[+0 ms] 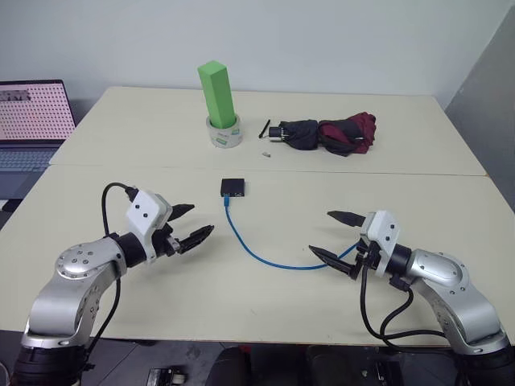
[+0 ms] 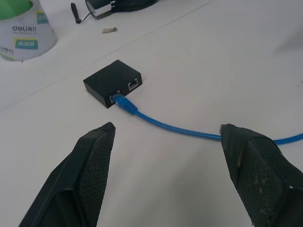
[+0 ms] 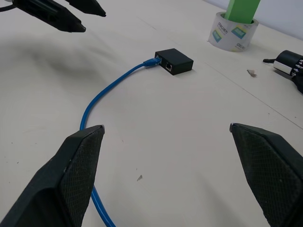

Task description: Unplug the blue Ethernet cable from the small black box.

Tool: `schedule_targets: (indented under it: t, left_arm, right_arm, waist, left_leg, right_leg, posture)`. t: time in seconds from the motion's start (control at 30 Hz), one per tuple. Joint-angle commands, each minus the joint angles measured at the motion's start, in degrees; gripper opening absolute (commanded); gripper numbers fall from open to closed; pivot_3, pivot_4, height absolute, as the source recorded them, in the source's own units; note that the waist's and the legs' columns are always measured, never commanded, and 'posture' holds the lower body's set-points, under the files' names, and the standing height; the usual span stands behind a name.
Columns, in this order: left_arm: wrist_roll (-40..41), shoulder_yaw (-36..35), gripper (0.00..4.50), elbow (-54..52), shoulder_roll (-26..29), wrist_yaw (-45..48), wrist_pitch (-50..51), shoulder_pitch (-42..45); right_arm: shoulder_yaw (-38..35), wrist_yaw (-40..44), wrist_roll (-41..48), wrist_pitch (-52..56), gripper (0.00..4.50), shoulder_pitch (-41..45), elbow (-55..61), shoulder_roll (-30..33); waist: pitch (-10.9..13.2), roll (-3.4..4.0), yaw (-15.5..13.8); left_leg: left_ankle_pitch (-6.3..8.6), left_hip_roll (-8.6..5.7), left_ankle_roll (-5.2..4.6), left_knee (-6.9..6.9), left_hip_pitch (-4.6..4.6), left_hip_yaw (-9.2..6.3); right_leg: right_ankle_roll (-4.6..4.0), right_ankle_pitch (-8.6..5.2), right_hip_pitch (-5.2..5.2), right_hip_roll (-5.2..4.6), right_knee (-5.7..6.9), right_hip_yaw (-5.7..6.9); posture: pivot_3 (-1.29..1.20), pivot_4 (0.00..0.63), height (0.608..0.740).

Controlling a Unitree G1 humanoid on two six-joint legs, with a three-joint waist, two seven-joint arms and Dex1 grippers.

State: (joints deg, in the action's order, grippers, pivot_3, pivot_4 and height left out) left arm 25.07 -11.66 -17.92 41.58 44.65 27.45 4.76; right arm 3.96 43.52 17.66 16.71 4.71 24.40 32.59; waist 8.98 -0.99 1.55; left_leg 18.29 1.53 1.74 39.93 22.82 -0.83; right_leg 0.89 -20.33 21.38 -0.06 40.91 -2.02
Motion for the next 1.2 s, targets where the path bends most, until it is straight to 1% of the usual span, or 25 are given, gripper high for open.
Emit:
schedule_targets:
  t: [0.03, 0.33, 0.5, 0.6, 0.73, 0.83, 0.93, 1.0, 1.07, 1.2]
  left_arm:
    - [0.81, -1.09, 3.75, -2.06, 0.61, 0.26, 0.02, 0.55]
    - [-0.01, -0.28, 3.75, -2.39, 0.93, 0.99, 0.33, 0.03]
    - [-1.61, 0.4, 3.75, -2.19, 1.67, 2.13, -1.3, -1.46]
    - [-1.28, 0.1, 3.75, -1.88, 2.37, 3.43, -1.33, -2.19]
    - [0.78, -1.33, 3.75, -0.28, 3.38, 6.48, -1.05, -2.33]
    - [1.56, -2.12, 3.75, 0.58, 4.49, 8.57, -0.94, -2.59]
    - [0.12, -1.88, 3.75, 1.63, 8.23, 12.79, -2.34, -4.68]
    - [-0.96, -1.71, 3.75, 2.31, 9.96, 14.11, -3.72, -5.57]
    - [-0.84, -2.17, 3.75, 3.4, 10.02, 13.76, -4.3, -4.95]
    - [-1.46, -2.14, 3.8, 5.77, 9.69, 12.82, -5.65, -2.31]
  right_arm:
    - [-1.1, 0.11, 0.33, -0.99, 4.5, 0.32, 0.97, 0.25]
    - [0.98, 0.2, -0.5, -0.66, 4.5, 0.9, 1.36, -0.58]
    - [5.45, -0.16, -2.67, -0.2, 4.5, 3.68, -0.29, -2.51]
    - [12.9, -0.35, -6.43, 0.39, 4.5, 6.88, -3.72, -5.88]
    - [19.83, -1.98, -12.28, -0.24, 4.5, 11.35, -11.05, -10.81]
    - [22.33, -3.24, -15.04, -1.0, 4.5, 13.74, -15.85, -13.79]
    - [24.4, -5.87, -18.25, -0.56, 4.5, 17.08, -23.05, -17.89]
    - [24.77, -6.52, -19.31, 0.28, 4.5, 18.13, -25.43, -19.44]
    - [24.94, -6.57, -20.07, -0.07, 4.5, 18.42, -26.12, -20.02]
    - [25.44, -7.01, -21.27, 1.23, 3.81, 18.66, -26.16, -20.97]
  waist:
    - [0.0, 0.0, 0.0]
    - [0.0, 0.0, 0.0]
    - [0.0, 0.0, 0.06]
    - [0.0, 0.0, 0.11]
    - [0.01, 0.01, 0.12]
    - [0.01, 0.01, 0.03]
    - [0.01, 0.0, 0.3]
    - [0.02, 0.02, 0.45]
    - [0.02, 0.02, 0.41]
    - [0.0, 0.0, 0.18]
  left_leg:
    - [0.0, 0.0, 0.0, 0.0, 0.0, 0.0]
    - [0.0, 0.0, 0.0, 0.0, 0.0, 0.0]
    - [0.0, 0.0, 0.0, 0.0, -0.01, 0.0]
    - [-0.01, 0.01, 0.02, -0.01, -0.01, 0.0]
    - [-0.08, 0.0, 0.14, 0.0, 0.0, 0.0]
    - [-0.08, -0.01, 0.15, 0.01, 0.01, -0.01]
    - [-0.08, 0.01, 0.15, 0.0, 0.0, -0.02]
    - [-0.09, 0.01, 0.16, -0.02, -0.01, 0.0]
    - [-0.09, 0.03, 0.16, -0.05, -0.04, -0.01]
    - [-0.08, 0.03, 0.15, -0.03, -0.02, -0.03]
  right_leg:
    - [0.0, 0.0, 0.0, 0.0, 0.0, 0.0]
    - [0.0, 0.0, 0.0, 0.0, -0.01, 0.0]
    - [0.0, 0.0, 0.01, 0.0, -0.01, -0.01]
    - [0.0, 0.0, 0.02, 0.01, 0.0, 0.0]
    - [0.0, 0.0, 0.04, 0.01, 0.02, 0.0]
    - [0.0, 0.0, 0.04, 0.0, 0.01, 0.02]
    - [0.0, 0.0, 0.05, 0.01, 0.01, 0.05]
    - [0.0, 0.0, 0.1, 0.01, 0.07, 0.02]
    - [0.0, 0.0, 0.12, 0.03, 0.08, 0.05]
    - [0.0, 0.0, 0.09, 0.02, 0.08, 0.08]
  posture:
    - [0.0, 0.15, 0.74]
    - [0.0, 0.15, 0.74]
    - [0.0, 0.15, 0.74]
    - [0.0, 0.15, 0.74]
    - [0.0, 0.15, 0.74]
    - [0.0, 0.15, 0.74]
    - [0.0, 0.15, 0.74]
    - [0.0, 0.15, 0.74]
    - [0.0, 0.15, 0.74]
    - [0.0, 0.15, 0.74]
